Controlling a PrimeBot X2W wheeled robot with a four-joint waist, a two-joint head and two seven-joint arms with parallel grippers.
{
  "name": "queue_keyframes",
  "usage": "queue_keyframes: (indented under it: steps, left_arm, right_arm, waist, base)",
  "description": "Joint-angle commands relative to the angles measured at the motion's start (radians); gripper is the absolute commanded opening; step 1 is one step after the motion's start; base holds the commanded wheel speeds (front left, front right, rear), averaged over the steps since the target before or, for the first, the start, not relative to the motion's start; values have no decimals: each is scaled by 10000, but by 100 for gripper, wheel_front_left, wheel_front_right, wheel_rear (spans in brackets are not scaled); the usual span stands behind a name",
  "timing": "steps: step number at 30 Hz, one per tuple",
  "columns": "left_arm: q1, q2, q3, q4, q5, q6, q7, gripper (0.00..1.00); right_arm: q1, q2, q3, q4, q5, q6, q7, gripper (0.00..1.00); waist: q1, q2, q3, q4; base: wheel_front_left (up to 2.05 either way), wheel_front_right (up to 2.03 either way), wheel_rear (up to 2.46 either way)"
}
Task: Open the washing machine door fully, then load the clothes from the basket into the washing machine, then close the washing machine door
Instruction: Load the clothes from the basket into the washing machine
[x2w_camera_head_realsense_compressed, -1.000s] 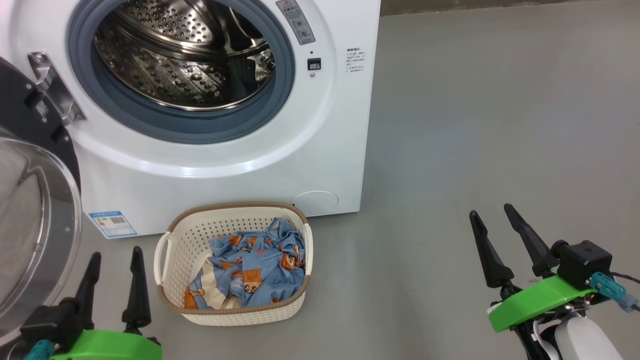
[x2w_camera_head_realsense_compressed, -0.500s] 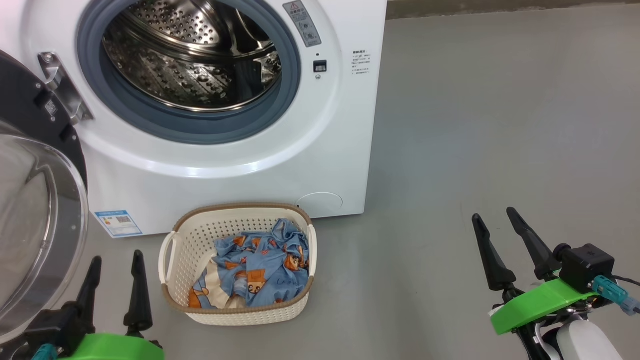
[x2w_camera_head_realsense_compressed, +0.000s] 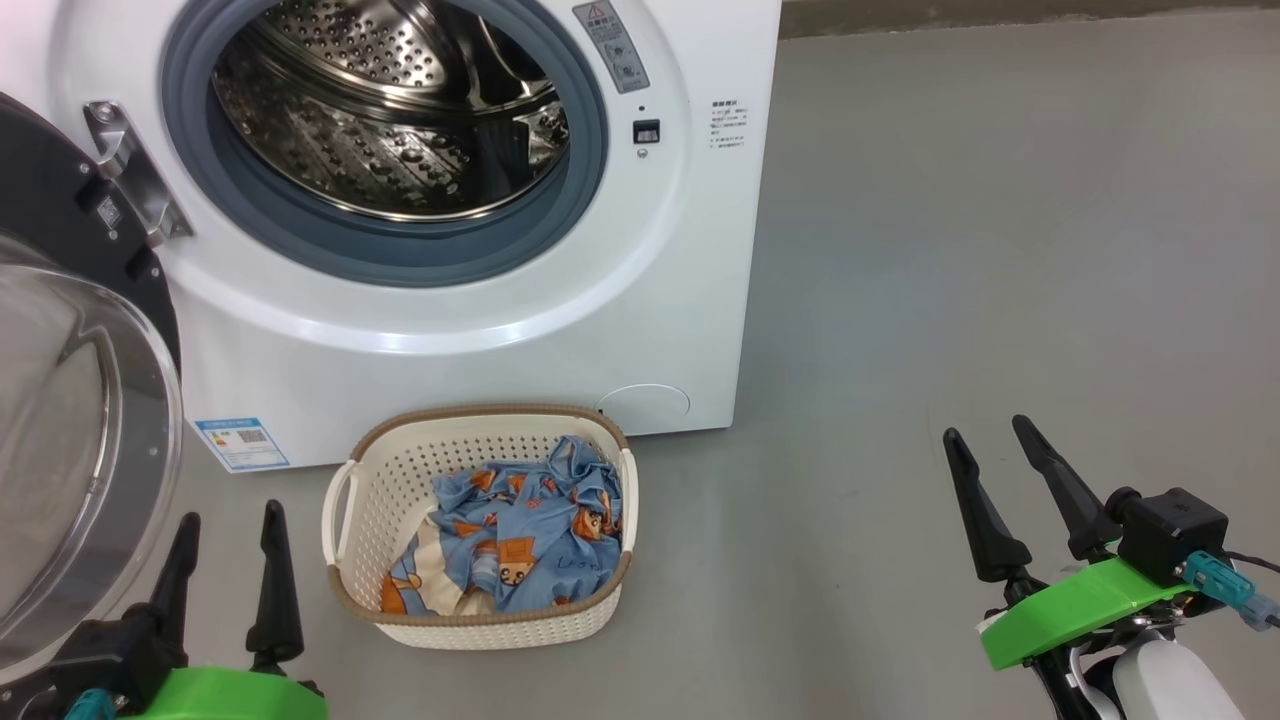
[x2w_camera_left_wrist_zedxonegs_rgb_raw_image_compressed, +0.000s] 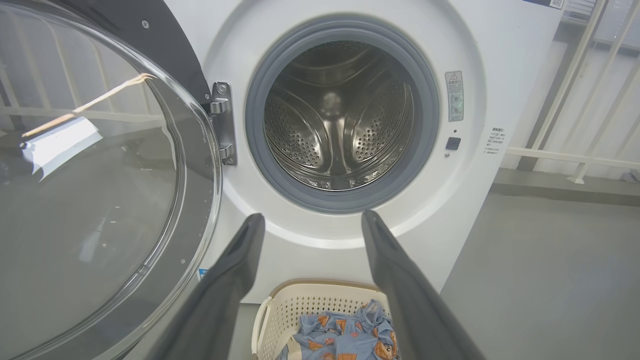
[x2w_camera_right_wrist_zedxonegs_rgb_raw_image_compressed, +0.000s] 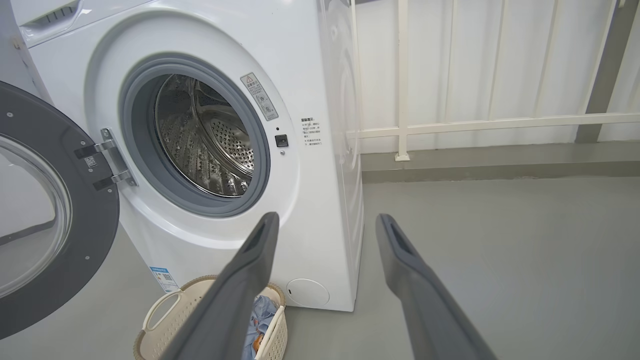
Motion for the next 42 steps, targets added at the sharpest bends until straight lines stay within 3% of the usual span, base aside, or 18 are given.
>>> queue_keyframes:
  steps: [1,11,31,42]
  left_arm:
    - [-241,150,398,-228,162,2,-65,100]
    - [-272,92,460,-148,236,-2,-65,100]
    - [-396,-6,628,-39,132,-96,-65,100]
    - [-458,0,639,56,118,-144,-65,100]
  right_arm:
    - [-52,-64,219,-244,-28,16,-120,100]
    - [-49,-61,221,-245,-10,16,-120,100]
    - [-110,-21,211,-207,14,16,-120,100]
    - [-137,-1,194,-205,0,16,-120,100]
  waist:
    - [0,0,-2,14]
    - [0,0,-22,47]
    - [0,0,84,107]
    - [0,0,125,122]
  base:
    - [0,0,0]
    - [72,-72,0]
    - [150,-150,0]
    - [36,-36,0]
